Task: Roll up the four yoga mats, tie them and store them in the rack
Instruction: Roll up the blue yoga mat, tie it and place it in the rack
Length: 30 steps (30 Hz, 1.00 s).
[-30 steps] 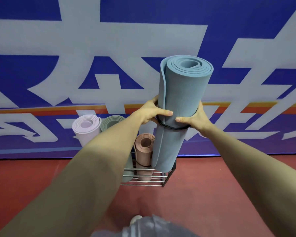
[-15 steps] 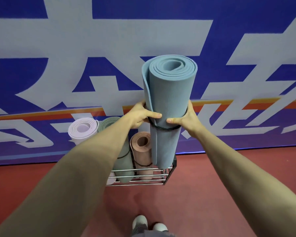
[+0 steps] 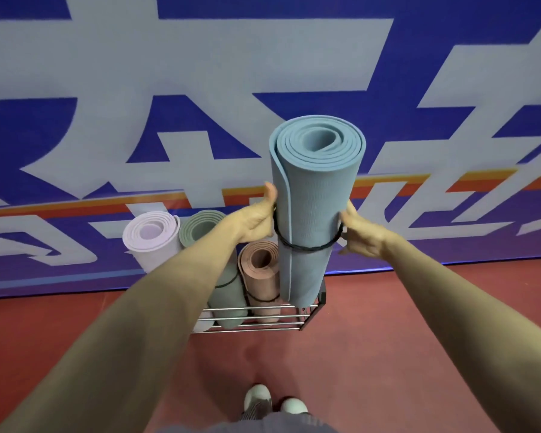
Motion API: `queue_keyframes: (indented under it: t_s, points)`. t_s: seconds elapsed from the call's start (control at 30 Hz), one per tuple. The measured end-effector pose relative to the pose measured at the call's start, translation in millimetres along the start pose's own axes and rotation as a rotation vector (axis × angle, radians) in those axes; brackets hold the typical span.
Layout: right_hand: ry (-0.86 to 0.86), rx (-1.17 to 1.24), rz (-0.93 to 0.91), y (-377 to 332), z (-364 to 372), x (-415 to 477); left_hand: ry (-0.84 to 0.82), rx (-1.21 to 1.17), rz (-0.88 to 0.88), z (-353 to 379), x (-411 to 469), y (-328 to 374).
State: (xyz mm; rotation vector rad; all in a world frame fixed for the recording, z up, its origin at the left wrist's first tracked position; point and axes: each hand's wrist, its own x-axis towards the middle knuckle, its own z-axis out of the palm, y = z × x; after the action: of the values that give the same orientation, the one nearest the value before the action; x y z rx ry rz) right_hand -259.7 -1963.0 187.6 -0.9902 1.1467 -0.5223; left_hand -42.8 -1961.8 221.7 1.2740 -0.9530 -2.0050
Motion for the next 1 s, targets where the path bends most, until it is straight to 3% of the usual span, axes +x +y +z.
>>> queue_keyframes:
  t_s: [0.13,0.3,0.47,0.7,1.0]
  points:
    - [0.134,0.169,0.098,-14,-6,4,0.111,-0.26,-0.07,1,12,8]
    - [0.226,0.299,0.168,-24,22,13,0.281,-0.296,-0.197,22,10,30]
    - [0.311,0.442,0.276,-42,34,20,0.342,-0.335,-0.211,28,18,29]
    - [0.292,0.39,0.137,-65,34,41,0.465,-0.537,-0.123,30,12,41]
    - [0.308,0.348,0.168,-18,13,49,0.598,-0.611,-0.165,68,26,20]
